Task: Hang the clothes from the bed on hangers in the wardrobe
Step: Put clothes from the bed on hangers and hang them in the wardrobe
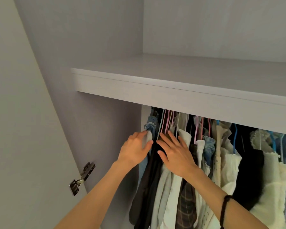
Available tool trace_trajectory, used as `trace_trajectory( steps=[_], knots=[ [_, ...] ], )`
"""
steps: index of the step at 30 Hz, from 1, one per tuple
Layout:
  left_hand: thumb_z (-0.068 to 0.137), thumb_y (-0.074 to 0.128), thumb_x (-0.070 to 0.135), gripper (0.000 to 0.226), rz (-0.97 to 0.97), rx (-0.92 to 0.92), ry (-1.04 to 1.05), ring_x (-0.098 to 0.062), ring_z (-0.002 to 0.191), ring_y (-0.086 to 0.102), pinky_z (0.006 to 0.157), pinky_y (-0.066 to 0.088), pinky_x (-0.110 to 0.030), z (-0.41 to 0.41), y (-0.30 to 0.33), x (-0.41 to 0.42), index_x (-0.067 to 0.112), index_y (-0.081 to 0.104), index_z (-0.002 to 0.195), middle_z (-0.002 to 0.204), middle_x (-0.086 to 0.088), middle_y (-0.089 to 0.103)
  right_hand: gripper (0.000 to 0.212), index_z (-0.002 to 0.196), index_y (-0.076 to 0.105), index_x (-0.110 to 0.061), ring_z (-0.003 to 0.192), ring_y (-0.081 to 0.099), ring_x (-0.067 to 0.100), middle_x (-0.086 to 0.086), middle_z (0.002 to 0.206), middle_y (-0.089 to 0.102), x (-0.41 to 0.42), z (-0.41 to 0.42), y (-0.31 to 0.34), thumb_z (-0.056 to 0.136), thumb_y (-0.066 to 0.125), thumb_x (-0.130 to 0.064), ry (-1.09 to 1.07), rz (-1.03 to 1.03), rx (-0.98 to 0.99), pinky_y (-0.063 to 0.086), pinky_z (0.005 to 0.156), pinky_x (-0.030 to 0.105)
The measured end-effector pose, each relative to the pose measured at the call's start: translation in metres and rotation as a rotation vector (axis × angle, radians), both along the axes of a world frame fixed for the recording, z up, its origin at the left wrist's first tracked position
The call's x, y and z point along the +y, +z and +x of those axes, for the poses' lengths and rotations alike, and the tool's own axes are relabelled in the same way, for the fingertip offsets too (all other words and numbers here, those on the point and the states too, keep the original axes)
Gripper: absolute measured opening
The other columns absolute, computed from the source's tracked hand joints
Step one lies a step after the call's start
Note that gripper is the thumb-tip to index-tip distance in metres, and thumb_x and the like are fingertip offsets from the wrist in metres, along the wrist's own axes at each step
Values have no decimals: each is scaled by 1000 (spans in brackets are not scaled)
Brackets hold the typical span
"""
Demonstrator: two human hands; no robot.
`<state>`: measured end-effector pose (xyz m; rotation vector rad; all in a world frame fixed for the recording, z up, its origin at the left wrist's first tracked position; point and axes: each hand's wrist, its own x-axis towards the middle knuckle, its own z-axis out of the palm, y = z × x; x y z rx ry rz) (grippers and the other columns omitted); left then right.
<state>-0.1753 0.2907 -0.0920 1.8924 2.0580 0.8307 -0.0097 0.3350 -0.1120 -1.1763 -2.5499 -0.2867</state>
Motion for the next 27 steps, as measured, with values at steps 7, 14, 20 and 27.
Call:
trace_trajectory(
  steps=[7,14,20,27],
  knots=[
    [96,46,33,32,-57,-2,149,-34,98,57,76,46,-38,2,14,39,5,54,108,106,-15,61,43,112,65,-17,124,50,28,4,130,57,5,10,-4,88,35,-37,21,9,43,46,94,46],
    [95,49,31,28,61,26,276,-36,82,60,64,44,-36,6,11,55,8,50,78,85,-17,64,44,115,64,-17,126,48,26,4,132,56,6,12,-6,89,35,-38,20,-6,42,43,98,44],
    [94,52,24,31,167,-103,278,-25,54,50,54,37,-29,-13,5,59,10,43,68,56,-2,48,44,116,63,-19,127,48,25,3,133,55,8,12,-10,89,35,-38,27,49,66,42,99,44],
    [92,56,21,44,309,-161,298,-11,43,34,48,25,-23,-31,19,44,16,32,55,46,2,37,44,119,62,-19,128,47,26,2,135,53,13,7,-15,90,35,-39,43,76,83,38,101,44]
  ],
)
